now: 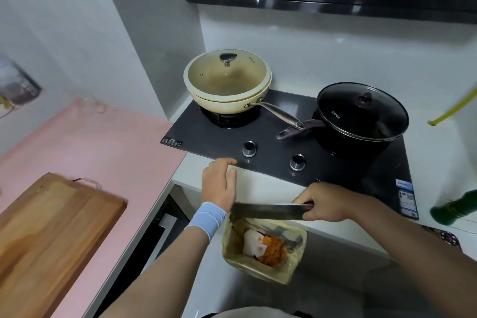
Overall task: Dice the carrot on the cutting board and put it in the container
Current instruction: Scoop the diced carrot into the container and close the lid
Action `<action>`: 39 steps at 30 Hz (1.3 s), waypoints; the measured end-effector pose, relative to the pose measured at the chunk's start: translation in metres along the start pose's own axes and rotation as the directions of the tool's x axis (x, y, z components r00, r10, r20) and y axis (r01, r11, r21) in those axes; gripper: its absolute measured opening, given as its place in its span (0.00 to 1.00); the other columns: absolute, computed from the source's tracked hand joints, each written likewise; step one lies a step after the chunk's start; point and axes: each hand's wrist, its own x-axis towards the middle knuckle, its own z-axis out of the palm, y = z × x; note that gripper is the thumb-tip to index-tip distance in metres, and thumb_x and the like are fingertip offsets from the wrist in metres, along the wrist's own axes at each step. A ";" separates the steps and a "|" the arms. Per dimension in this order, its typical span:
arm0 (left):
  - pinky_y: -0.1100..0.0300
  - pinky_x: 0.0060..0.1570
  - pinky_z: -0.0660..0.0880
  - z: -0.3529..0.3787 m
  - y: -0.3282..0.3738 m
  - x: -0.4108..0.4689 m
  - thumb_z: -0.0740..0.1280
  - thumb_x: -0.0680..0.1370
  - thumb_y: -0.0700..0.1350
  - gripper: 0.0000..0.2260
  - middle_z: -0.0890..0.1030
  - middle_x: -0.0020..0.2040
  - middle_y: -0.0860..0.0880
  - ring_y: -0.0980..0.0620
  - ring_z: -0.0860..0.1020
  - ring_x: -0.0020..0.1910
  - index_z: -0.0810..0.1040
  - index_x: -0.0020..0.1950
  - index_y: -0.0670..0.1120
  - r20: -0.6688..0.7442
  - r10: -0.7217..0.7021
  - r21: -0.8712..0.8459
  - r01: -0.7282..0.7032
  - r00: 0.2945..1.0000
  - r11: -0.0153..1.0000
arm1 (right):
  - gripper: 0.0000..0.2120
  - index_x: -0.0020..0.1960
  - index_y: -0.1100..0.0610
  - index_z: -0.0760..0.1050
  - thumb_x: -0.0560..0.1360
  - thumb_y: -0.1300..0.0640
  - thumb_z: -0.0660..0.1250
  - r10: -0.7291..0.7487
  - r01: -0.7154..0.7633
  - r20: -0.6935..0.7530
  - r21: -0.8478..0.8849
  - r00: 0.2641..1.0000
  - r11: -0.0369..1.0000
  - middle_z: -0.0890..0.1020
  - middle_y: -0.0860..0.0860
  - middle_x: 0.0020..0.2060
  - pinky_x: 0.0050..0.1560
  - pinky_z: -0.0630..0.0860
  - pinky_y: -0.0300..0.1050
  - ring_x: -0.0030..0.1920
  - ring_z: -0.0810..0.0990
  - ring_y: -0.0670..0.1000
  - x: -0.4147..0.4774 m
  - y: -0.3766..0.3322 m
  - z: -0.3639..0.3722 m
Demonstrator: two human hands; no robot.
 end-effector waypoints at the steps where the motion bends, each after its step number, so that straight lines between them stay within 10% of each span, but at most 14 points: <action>1: 0.54 0.57 0.69 -0.004 -0.001 0.002 0.53 0.78 0.50 0.15 0.80 0.51 0.54 0.53 0.75 0.51 0.78 0.54 0.51 0.036 -0.006 -0.015 0.007 0.999 1.000 | 0.13 0.53 0.44 0.83 0.73 0.56 0.68 -0.021 0.019 -0.018 -0.108 1.000 0.994 0.83 0.47 0.38 0.40 0.74 0.44 0.37 0.78 0.45 0.000 -0.002 0.003; 4: 0.56 0.63 0.70 -0.008 0.007 -0.003 0.53 0.80 0.53 0.16 0.80 0.57 0.59 0.57 0.76 0.57 0.79 0.57 0.57 0.347 -0.007 -0.113 0.049 0.938 0.992 | 0.25 0.64 0.31 0.76 0.76 0.58 0.65 -0.150 0.109 -0.095 -0.342 0.984 0.933 0.84 0.39 0.51 0.48 0.78 0.44 0.50 0.80 0.44 -0.003 -0.013 0.011; 10: 0.64 0.74 0.43 0.012 0.034 -0.043 0.46 0.83 0.58 0.24 0.52 0.78 0.60 0.65 0.47 0.76 0.54 0.79 0.56 0.828 0.217 -0.096 -0.252 0.517 0.963 | 0.20 0.62 0.37 0.78 0.76 0.58 0.65 -0.395 0.230 -0.119 -0.647 0.911 0.727 0.79 0.44 0.38 0.45 0.77 0.48 0.39 0.77 0.50 -0.001 -0.011 0.020; 18: 0.51 0.74 0.56 -0.004 -0.028 -0.046 0.43 0.80 0.66 0.30 0.61 0.78 0.52 0.47 0.61 0.76 0.59 0.78 0.54 0.879 -0.330 0.364 -0.037 0.344 0.931 | 0.17 0.63 0.40 0.76 0.78 0.55 0.63 -0.345 0.212 -0.070 -0.671 0.936 0.711 0.80 0.45 0.44 0.54 0.75 0.50 0.45 0.79 0.52 -0.011 -0.009 -0.004; 26: 0.56 0.61 0.70 -0.052 -0.043 -0.001 0.48 0.81 0.56 0.23 0.80 0.60 0.52 0.51 0.75 0.60 0.78 0.64 0.51 0.477 -0.083 0.238 -0.038 0.875 0.971 | 0.21 0.65 0.35 0.77 0.76 0.54 0.62 -0.292 0.170 -0.125 -0.578 0.948 0.798 0.82 0.44 0.44 0.45 0.78 0.48 0.45 0.79 0.48 0.016 -0.032 -0.008; 29: 0.55 0.54 0.75 -0.079 -0.043 0.008 0.55 0.78 0.56 0.15 0.81 0.48 0.56 0.54 0.78 0.49 0.80 0.51 0.55 0.437 -0.137 0.104 0.102 0.889 0.989 | 0.06 0.45 0.46 0.79 0.76 0.51 0.64 -0.226 0.139 -0.147 -0.449 0.963 0.883 0.81 0.46 0.37 0.41 0.78 0.49 0.40 0.79 0.49 0.037 -0.061 -0.012; 34: 0.57 0.53 0.75 -0.141 -0.072 0.013 0.64 0.73 0.62 0.10 0.82 0.47 0.58 0.55 0.78 0.48 0.79 0.49 0.61 0.576 -0.232 0.252 0.099 0.784 0.963 | 0.15 0.36 0.57 0.69 0.76 0.49 0.67 -0.185 0.155 -0.059 -0.334 0.981 0.930 0.75 0.52 0.33 0.36 0.67 0.49 0.36 0.73 0.52 0.087 -0.136 -0.026; 39: 0.61 0.47 0.73 -0.222 -0.126 0.006 0.66 0.76 0.53 0.06 0.81 0.46 0.55 0.51 0.77 0.46 0.80 0.50 0.57 0.461 -0.300 0.438 0.080 0.835 0.896 | 0.16 0.33 0.56 0.65 0.74 0.49 0.66 -0.279 0.253 -0.018 -0.368 0.960 0.895 0.70 0.49 0.29 0.35 0.63 0.48 0.33 0.68 0.51 0.143 -0.233 -0.023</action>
